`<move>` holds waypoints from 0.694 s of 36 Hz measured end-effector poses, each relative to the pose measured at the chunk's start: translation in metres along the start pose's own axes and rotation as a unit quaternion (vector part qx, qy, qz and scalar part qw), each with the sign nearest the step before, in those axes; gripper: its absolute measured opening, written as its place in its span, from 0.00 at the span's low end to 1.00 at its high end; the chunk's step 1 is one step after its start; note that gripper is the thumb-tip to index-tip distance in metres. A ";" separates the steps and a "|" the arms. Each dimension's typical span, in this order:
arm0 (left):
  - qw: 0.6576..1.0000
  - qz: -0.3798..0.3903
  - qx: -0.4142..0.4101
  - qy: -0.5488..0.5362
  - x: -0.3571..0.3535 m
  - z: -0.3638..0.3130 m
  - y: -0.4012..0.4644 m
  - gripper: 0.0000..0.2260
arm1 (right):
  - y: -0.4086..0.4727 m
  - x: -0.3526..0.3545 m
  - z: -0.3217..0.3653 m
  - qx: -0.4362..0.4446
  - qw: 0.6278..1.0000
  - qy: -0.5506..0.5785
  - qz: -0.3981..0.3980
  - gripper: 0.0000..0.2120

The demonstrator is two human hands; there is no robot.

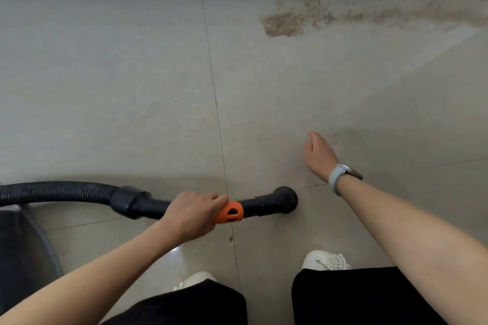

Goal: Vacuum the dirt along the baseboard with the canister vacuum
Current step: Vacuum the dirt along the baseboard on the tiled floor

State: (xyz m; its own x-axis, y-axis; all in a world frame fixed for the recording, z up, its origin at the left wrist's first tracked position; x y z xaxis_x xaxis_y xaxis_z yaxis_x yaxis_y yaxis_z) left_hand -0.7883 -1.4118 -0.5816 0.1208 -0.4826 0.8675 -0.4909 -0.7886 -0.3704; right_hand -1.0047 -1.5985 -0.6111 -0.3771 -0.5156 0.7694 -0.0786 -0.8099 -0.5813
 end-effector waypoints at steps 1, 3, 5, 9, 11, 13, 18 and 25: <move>1.000 0.003 -0.001 0.001 0.000 -0.001 0.000 0.13 | 0.000 0.001 -0.002 -0.004 1.000 0.000 0.000 0.23; 1.000 0.024 -0.014 0.011 -0.002 -0.003 0.004 0.14 | 0.000 0.003 -0.005 -0.009 1.000 -0.005 0.000 0.23; 0.999 0.037 -0.030 0.024 -0.003 -0.010 0.010 0.13 | 0.000 0.003 -0.006 -0.010 1.000 -0.013 0.003 0.23; 0.999 0.023 -0.026 0.018 -0.001 -0.031 0.040 0.11 | -0.003 -0.001 -0.001 0.006 1.000 -0.027 0.013 0.21; 1.000 0.007 -0.006 0.015 0.007 -0.037 0.056 0.12 | -0.004 -0.003 0.002 0.019 0.999 -0.032 0.021 0.22; 1.000 -0.003 0.007 0.022 0.012 -0.039 0.063 0.12 | -0.004 -0.004 0.004 0.030 0.999 -0.032 0.027 0.23; 0.999 -0.049 -0.017 0.006 0.009 -0.029 0.038 0.16 | -0.006 -0.010 0.006 0.028 0.998 -0.039 0.041 0.23; 0.997 -0.034 0.071 0.026 -0.016 0.034 -0.041 0.32 | -0.004 -0.044 0.002 0.055 0.988 -0.116 0.082 0.20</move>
State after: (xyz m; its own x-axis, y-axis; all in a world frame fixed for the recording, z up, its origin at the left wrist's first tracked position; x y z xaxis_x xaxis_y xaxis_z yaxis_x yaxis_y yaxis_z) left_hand -0.7405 -1.3848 -0.5919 0.1034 -0.4094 0.9065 -0.3564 -0.8661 -0.3505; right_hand -0.9856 -1.5731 -0.6421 -0.1531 -0.6826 0.7146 0.0709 -0.7288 -0.6810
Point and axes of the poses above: each hand's wrist, its own y-axis towards the middle knuckle, its own x-axis out of the back of the hand, z = x × y, the point moved 8 cm from there along y, towards the middle knuckle, and after that the axes turned 10 degrees about -x, right-handed, at the moved point
